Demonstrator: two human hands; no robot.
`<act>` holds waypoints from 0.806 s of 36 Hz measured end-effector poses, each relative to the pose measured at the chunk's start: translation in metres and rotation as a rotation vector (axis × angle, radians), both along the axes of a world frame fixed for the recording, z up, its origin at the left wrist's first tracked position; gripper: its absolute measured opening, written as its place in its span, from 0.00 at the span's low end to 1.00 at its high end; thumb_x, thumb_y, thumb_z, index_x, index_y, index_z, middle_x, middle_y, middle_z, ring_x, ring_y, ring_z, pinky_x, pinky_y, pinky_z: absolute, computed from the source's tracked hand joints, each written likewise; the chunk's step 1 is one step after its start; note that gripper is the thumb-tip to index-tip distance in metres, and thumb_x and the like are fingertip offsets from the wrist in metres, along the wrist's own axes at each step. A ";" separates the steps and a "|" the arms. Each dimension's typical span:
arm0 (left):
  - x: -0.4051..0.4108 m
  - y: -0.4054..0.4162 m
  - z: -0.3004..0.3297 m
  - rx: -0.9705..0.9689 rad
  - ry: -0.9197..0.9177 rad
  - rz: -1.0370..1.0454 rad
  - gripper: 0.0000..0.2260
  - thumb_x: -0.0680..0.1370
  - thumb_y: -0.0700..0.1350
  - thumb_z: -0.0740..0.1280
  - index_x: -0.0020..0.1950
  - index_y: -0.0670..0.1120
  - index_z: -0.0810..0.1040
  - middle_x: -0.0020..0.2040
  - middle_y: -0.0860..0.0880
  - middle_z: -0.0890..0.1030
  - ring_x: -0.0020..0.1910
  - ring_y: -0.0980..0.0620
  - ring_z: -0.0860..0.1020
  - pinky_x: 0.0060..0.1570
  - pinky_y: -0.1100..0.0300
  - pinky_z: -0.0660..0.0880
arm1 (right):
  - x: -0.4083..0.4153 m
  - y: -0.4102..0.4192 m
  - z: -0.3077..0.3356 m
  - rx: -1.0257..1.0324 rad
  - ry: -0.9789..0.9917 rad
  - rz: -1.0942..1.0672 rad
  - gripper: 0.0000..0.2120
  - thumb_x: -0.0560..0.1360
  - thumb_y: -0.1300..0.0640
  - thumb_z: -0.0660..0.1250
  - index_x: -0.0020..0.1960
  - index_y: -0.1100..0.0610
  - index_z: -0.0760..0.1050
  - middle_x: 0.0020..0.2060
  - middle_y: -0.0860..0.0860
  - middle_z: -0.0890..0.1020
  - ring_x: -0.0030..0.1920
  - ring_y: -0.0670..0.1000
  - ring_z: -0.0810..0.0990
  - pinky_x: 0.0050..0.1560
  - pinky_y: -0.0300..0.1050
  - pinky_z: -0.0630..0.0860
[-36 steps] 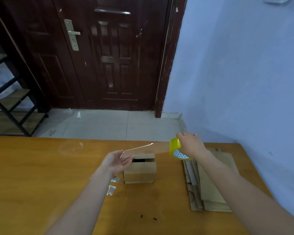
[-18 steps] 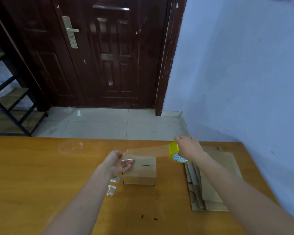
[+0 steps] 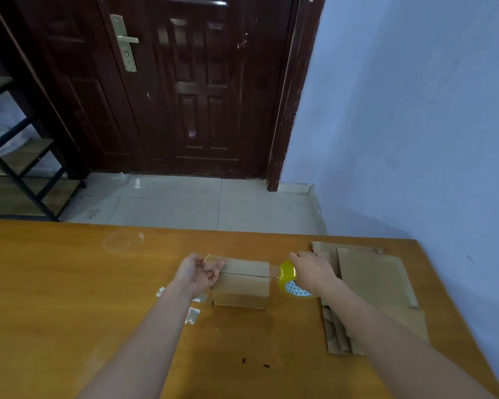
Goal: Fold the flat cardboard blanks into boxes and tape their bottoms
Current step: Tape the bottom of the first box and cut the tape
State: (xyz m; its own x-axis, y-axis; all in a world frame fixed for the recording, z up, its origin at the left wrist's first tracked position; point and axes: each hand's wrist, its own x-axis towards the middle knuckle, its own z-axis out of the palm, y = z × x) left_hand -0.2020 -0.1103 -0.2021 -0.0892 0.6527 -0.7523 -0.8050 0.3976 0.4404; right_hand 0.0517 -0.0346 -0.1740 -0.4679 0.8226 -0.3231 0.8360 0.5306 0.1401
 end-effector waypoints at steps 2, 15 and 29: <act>0.000 0.000 -0.001 0.012 0.013 0.002 0.12 0.79 0.39 0.51 0.35 0.46 0.61 0.47 0.34 0.79 0.40 0.45 0.79 0.39 0.59 0.70 | 0.001 -0.003 -0.004 0.003 0.005 -0.005 0.17 0.74 0.60 0.64 0.62 0.56 0.67 0.55 0.54 0.76 0.57 0.56 0.74 0.59 0.50 0.68; 0.001 0.002 -0.006 0.010 0.037 0.003 0.03 0.79 0.39 0.53 0.49 0.41 0.65 0.45 0.34 0.81 0.33 0.44 0.83 0.39 0.57 0.72 | -0.006 -0.012 -0.020 0.021 -0.014 -0.036 0.17 0.74 0.64 0.62 0.61 0.55 0.66 0.54 0.55 0.77 0.56 0.57 0.75 0.58 0.50 0.67; 0.003 0.000 -0.008 -0.001 0.178 0.021 0.05 0.81 0.39 0.53 0.48 0.39 0.67 0.42 0.38 0.78 0.36 0.47 0.76 0.41 0.58 0.74 | -0.015 -0.032 -0.036 0.062 -0.038 -0.139 0.17 0.73 0.67 0.61 0.60 0.57 0.64 0.56 0.56 0.76 0.58 0.57 0.75 0.61 0.52 0.64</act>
State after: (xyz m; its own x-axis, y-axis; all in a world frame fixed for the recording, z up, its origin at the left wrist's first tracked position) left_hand -0.1986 -0.1102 -0.2106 -0.2343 0.6488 -0.7240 -0.7226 0.3819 0.5761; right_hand 0.0370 -0.0667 -0.2098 -0.3364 0.8977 -0.2846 0.8943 0.3992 0.2021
